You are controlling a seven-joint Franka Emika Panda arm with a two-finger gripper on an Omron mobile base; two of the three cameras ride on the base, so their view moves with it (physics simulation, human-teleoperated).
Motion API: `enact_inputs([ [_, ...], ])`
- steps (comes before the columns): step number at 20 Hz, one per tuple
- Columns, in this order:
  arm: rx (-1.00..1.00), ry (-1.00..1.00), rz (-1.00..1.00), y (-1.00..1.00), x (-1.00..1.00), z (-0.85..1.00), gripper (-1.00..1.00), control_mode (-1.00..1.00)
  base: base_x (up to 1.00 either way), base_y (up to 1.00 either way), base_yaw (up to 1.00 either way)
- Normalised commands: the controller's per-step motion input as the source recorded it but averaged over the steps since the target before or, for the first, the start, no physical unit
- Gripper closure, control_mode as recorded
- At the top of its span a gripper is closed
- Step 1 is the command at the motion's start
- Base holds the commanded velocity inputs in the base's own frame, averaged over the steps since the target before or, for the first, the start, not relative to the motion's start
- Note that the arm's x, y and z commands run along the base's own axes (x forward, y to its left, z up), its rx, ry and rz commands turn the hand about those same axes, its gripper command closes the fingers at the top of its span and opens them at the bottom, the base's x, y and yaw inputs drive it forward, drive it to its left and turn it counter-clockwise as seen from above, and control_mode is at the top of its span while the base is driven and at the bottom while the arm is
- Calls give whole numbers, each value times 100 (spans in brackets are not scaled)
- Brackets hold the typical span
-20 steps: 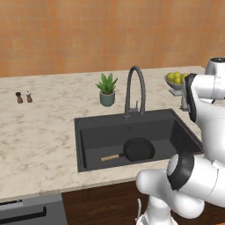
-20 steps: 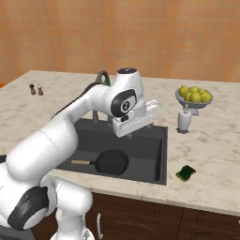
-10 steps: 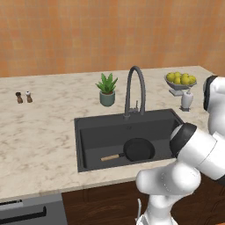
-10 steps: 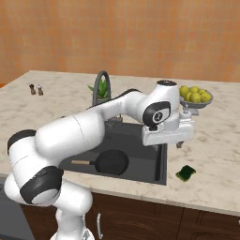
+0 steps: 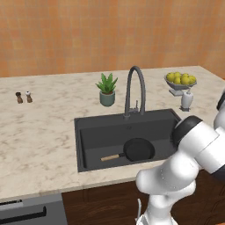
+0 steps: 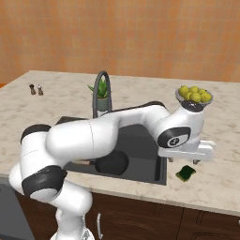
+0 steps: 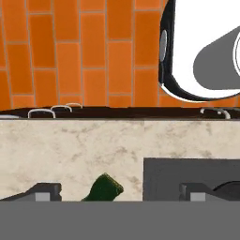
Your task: Pick the pan and sponge and place them into the sink. Then turn on the water.
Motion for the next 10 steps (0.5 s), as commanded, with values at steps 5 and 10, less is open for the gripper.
enact_inputs([
  [5,0,0,-39,1,46,-23,-100,-100,0,0,0],
  [10,0,0,-26,37,64,-30,-100,-100,0,0,0],
])
